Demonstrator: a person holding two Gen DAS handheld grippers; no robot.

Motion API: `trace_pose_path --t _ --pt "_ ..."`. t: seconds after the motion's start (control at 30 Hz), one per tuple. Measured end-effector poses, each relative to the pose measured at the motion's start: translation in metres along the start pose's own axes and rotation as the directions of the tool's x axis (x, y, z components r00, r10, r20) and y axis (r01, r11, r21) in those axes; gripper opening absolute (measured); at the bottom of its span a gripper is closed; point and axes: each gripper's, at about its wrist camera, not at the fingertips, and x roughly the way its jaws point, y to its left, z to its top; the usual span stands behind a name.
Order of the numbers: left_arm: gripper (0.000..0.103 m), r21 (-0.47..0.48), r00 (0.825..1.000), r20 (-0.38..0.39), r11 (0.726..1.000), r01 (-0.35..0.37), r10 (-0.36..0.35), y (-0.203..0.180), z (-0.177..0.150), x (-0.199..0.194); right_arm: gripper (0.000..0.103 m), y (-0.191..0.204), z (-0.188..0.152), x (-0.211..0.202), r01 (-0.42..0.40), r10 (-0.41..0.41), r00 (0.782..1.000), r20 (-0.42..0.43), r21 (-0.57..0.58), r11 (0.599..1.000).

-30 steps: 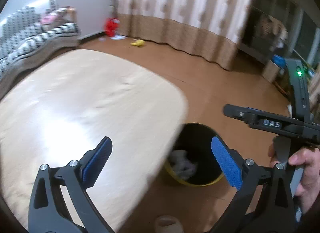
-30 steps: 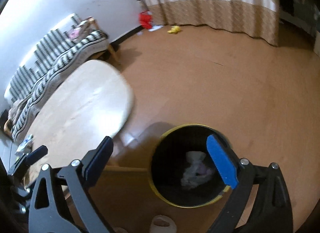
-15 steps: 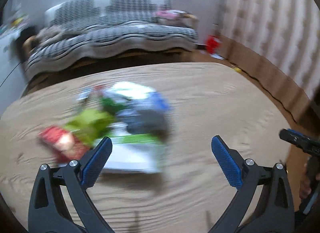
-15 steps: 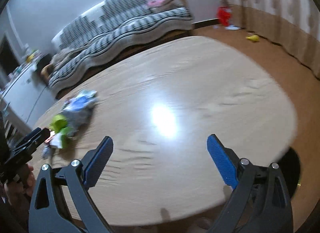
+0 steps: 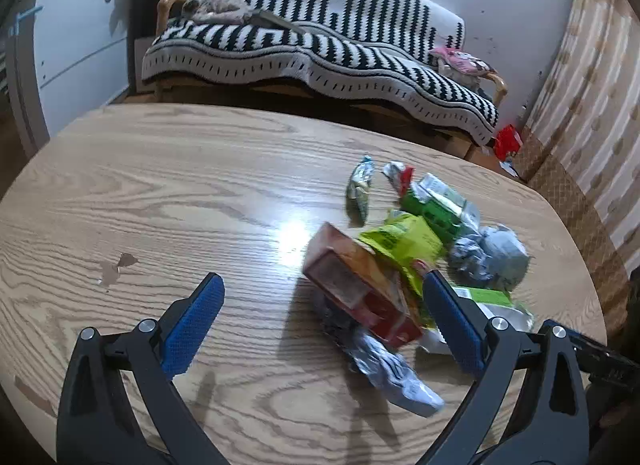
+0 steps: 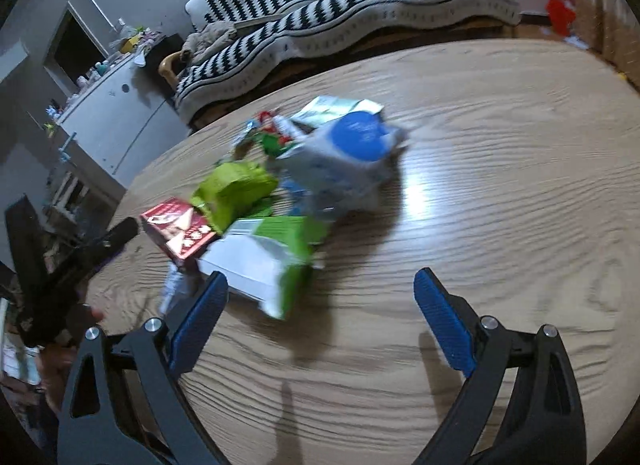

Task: Collect trash
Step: 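Grasp the red cigarette box with the left tool while the right tool grasps the green juice carton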

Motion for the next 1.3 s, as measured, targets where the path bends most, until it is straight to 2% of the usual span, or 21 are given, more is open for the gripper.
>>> trace_pose_path --t 0.2,0.27,0.33,0.4,0.53,0.57,0.6,0.67,0.7,0.73,0.77,0.8,0.87,1.1,1.3 --pt "0.096 -0.034 1.000 -0.027 0.999 0.013 -0.014 0.002 0.006 0.025 0.082 0.008 0.004 0.024 -0.033 0.034 0.999 -0.038 0.039 0.999" --pt "0.096 -0.047 0.999 -0.038 0.999 0.024 -0.026 0.001 0.005 0.032 0.075 0.007 0.003 0.028 -0.049 0.052 0.997 -0.050 0.052 0.997" --pt "0.096 -0.055 0.999 -0.039 0.998 0.025 -0.027 0.000 0.006 0.037 0.073 0.006 0.003 0.031 -0.063 0.067 0.996 -0.062 0.064 0.996" --pt "0.096 -0.060 0.999 -0.038 0.998 0.031 -0.033 -0.002 0.007 0.038 0.071 0.005 0.003 0.033 -0.073 0.078 0.995 -0.067 0.076 0.994" --pt "0.096 -0.060 0.999 -0.025 0.997 0.038 -0.040 -0.006 0.007 0.038 0.060 0.007 0.003 0.039 -0.089 0.096 0.992 -0.078 0.084 0.992" --pt "0.092 -0.059 0.999 -0.023 0.997 0.040 -0.042 -0.006 0.007 0.038 0.053 0.008 0.003 0.041 -0.095 0.103 0.991 -0.086 0.087 0.992" --pt "0.089 -0.059 0.999 -0.024 0.997 0.043 -0.045 -0.007 0.006 0.038 0.050 0.009 0.002 0.043 -0.102 0.110 0.989 -0.094 0.086 0.991" --pt "0.069 -0.061 0.997 -0.045 0.996 0.059 -0.062 -0.008 0.006 0.041 0.033 0.011 0.001 0.044 -0.109 0.117 0.987 -0.106 0.079 0.991" --pt "0.062 -0.065 0.996 -0.056 0.996 0.066 -0.069 -0.008 0.005 0.043 0.031 0.013 0.001 0.044 -0.116 0.123 0.986 -0.109 0.072 0.991" --pt "0.048 -0.070 0.995 -0.067 0.995 0.071 -0.076 -0.009 0.003 0.045 0.029 0.014 0.000 0.043 -0.115 0.122 0.987 -0.106 0.067 0.991" --pt "0.039 -0.080 0.993 -0.080 0.994 0.079 -0.086 -0.009 0.002 0.047 0.028 0.017 0.000 0.040 -0.116 0.120 0.988 -0.099 0.049 0.992" --pt "0.038 -0.085 0.992 -0.082 0.993 0.084 -0.091 -0.008 0.001 0.046 0.028 0.019 0.000 0.037 -0.113 0.115 0.989 -0.095 0.033 0.993" --pt "0.029 -0.096 0.994 -0.062 0.992 0.086 -0.092 -0.008 0.002 0.042 0.027 0.024 -0.001 0.033 -0.106 0.106 0.991 -0.085 0.002 0.994" --pt "0.024 -0.086 0.997 -0.009 0.993 0.080 -0.081 -0.010 0.004 0.020 0.027 0.038 -0.003 0.014 -0.120 0.118 0.992 -0.036 -0.060 0.991" --pt "0.023 -0.075 0.998 0.019 0.995 0.061 -0.060 -0.011 0.007 0.009 0.027 0.032 -0.002 -0.002 -0.105 0.106 0.994 0.007 -0.064 0.992"
